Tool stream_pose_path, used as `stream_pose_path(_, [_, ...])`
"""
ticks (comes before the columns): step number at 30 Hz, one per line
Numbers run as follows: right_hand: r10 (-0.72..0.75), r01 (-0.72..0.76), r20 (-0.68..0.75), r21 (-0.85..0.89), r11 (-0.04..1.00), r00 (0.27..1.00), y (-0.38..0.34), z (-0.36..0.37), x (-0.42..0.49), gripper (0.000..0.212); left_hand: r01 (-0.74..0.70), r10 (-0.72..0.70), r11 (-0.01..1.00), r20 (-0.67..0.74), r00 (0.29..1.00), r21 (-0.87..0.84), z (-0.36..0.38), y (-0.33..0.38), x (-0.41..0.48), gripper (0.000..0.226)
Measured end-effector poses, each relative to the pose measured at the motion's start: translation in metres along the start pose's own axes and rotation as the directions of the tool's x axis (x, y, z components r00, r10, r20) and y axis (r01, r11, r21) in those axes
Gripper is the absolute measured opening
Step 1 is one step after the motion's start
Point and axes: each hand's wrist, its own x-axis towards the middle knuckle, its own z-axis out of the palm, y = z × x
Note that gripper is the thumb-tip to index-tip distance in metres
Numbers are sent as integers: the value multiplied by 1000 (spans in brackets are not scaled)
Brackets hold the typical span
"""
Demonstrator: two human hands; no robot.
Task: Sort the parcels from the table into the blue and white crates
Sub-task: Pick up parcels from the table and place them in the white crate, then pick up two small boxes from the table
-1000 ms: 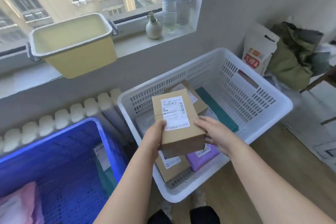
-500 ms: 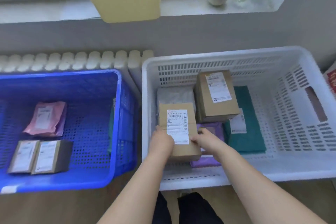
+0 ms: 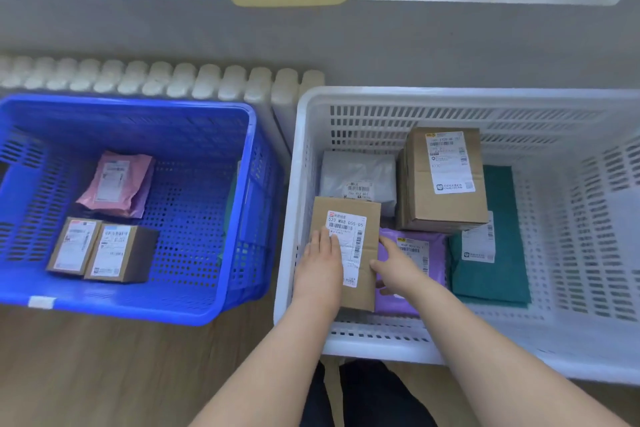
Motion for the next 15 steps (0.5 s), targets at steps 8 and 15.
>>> stream_pose_path(8, [-40,44,30,-137,990,999,3,-1,5,67,-25,27,998,-21,999,64,7,-1,-2,75])
stream_pose_path(15, [-19,16,-14,-204,979,1000,2,-8,-11,66,-84,80,983,30,996,166,4,-5,-5,84])
